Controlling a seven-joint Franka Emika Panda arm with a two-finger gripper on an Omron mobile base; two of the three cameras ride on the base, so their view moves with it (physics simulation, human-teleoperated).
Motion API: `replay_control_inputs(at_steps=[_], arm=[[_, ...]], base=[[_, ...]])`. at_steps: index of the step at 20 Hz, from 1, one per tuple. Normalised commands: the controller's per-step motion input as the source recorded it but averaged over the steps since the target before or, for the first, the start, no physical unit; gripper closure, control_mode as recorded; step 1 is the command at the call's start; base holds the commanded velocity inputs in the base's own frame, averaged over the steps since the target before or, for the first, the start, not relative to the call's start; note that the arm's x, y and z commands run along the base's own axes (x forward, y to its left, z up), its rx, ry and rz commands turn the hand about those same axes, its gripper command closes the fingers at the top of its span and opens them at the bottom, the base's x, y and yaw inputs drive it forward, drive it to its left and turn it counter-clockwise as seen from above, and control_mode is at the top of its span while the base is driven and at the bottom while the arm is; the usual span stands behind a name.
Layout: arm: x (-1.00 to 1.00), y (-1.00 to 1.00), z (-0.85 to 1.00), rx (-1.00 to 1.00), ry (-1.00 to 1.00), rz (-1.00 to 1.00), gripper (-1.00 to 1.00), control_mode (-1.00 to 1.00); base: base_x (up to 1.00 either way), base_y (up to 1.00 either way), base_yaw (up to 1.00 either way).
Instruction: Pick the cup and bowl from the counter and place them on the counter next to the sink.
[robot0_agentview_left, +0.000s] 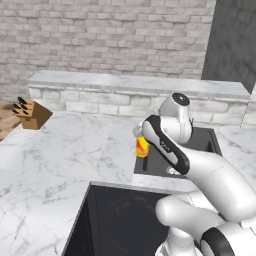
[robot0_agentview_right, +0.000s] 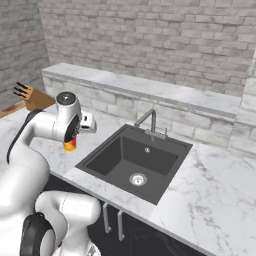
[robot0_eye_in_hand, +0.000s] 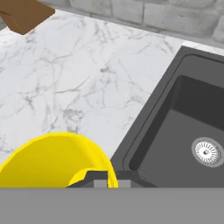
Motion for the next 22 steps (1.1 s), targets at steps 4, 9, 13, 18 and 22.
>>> replay_control_inputs(at_steps=[4, 9, 13, 18, 22], arm=[[0.25, 0.44, -0.01, 0.0, 0.0, 0.0, 1.0, -1.0], [0.09, 0.35, -0.06, 0.0, 0.0, 0.0, 1.0, -1.0], [0.01, 0.03, -0.1, 0.0, 0.0, 0.0, 1.0, -1.0], [0.01, 0.0, -0.24, 0.0, 0.0, 0.0, 1.0, -1.0], [0.0, 0.0, -0.25, 0.0, -0.01, 0.0, 1.0, -1.0]], base=[[0.0, 0.0, 0.0], [0.0, 0.0, 0.0], [0.0, 0.0, 0.0], [0.0, 0.0, 0.0], [0.0, 0.0, 0.0]])
